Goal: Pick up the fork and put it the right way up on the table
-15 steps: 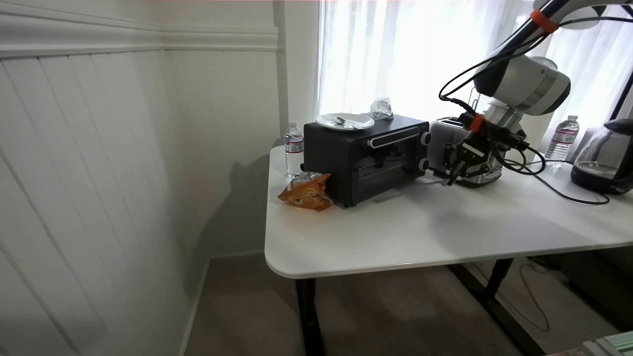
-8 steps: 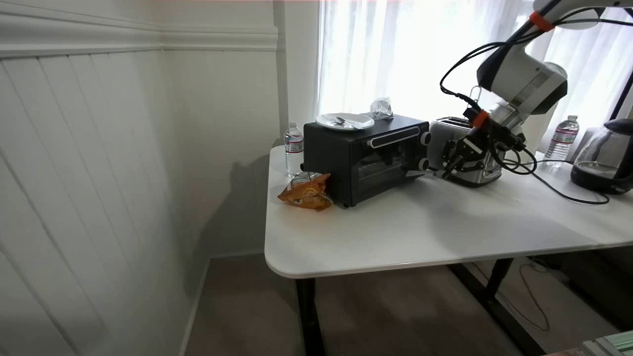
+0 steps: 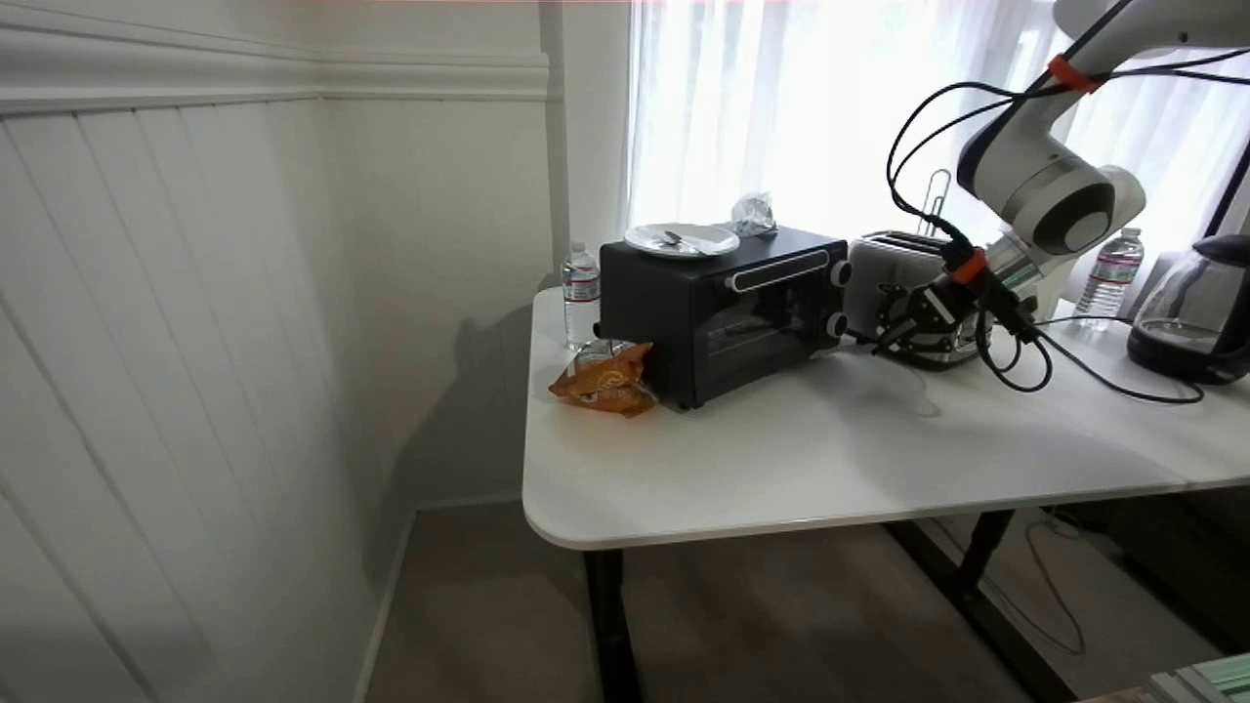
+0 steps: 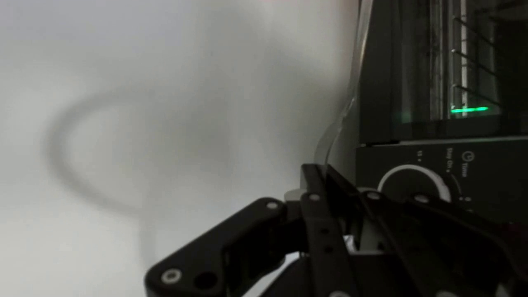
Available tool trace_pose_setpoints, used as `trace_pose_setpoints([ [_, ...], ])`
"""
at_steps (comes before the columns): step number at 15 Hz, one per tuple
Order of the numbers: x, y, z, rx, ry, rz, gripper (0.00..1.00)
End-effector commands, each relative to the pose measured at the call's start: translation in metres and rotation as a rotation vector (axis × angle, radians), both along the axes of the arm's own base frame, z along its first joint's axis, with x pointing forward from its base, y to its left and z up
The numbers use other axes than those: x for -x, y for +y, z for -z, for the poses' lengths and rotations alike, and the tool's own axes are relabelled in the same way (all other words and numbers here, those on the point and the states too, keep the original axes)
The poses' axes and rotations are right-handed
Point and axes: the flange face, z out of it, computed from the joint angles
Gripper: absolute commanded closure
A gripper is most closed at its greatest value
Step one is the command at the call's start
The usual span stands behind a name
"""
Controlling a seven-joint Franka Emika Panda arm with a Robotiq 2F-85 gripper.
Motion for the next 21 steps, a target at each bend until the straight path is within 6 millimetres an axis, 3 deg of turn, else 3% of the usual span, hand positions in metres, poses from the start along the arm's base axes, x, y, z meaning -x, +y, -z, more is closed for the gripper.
trace_pose_setpoints([
  [1, -0.001, -0.004, 0.014, -0.005, -0.085, -0.023, 0.97],
  [3, 0.000, -0.005, 0.018, -0.004, -0.114, -0.039, 0.95],
  [4, 0.001, -0.006, 0.020, -0.002, -0.122, -0.046, 0.88],
  [6, 0.002, -0.006, 0.022, 0.005, -0.139, -0.061, 0.84],
  [9, 0.003, -0.006, 0.024, 0.014, -0.156, -0.077, 0.96],
  [12, 0.005, -0.006, 0.022, 0.016, -0.164, -0.092, 0.96],
  [13, 0.007, -0.005, 0.018, 0.014, -0.159, -0.099, 0.77],
  [21, 0.031, 0.002, -0.039, 0.142, -0.090, -0.117, 0.24],
])
